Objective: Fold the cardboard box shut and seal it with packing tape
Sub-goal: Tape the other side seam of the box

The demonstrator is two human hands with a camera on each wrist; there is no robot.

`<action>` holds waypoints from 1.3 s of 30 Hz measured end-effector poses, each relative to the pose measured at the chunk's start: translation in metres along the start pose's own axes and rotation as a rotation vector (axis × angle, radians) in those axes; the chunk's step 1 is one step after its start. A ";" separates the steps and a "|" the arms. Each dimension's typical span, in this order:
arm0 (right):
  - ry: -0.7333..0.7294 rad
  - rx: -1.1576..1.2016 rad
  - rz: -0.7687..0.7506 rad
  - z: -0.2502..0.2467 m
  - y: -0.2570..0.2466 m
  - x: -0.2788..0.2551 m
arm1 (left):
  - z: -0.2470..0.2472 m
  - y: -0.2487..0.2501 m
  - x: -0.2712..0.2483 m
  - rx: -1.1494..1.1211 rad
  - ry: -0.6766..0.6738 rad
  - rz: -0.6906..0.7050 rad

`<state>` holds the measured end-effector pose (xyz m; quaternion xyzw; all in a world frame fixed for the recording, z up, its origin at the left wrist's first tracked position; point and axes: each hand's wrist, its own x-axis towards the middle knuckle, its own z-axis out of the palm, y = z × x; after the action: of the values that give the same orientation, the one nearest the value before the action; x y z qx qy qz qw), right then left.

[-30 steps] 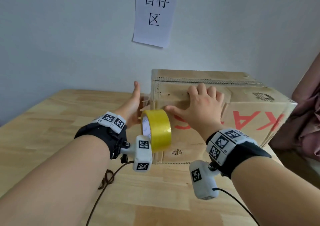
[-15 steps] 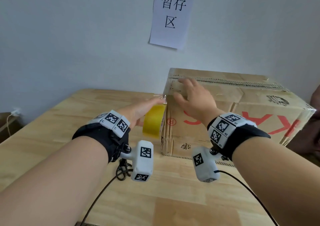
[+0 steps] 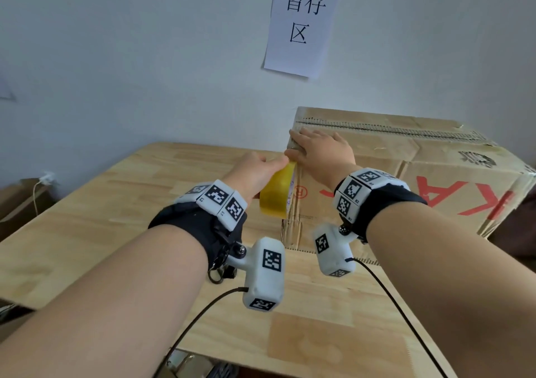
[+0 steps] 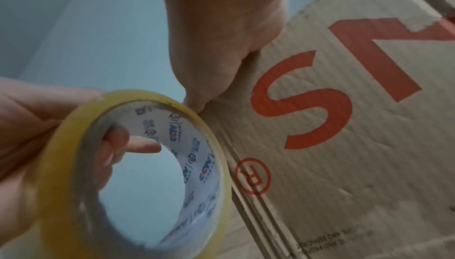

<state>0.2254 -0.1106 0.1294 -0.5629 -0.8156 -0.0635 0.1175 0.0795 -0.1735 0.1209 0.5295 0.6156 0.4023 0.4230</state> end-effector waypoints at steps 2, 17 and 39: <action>-0.001 0.003 0.002 0.000 -0.001 0.001 | 0.003 -0.001 -0.002 0.086 0.018 0.028; 0.111 -0.032 -0.012 0.005 -0.004 -0.006 | 0.029 -0.020 0.009 0.188 0.036 -0.089; 0.238 -0.148 -0.007 0.021 -0.002 -0.014 | 0.026 -0.038 -0.002 0.282 0.148 0.116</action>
<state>0.2260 -0.1189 0.1059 -0.5555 -0.7912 -0.1901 0.1711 0.0923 -0.1782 0.0770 0.5872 0.6638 0.3736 0.2739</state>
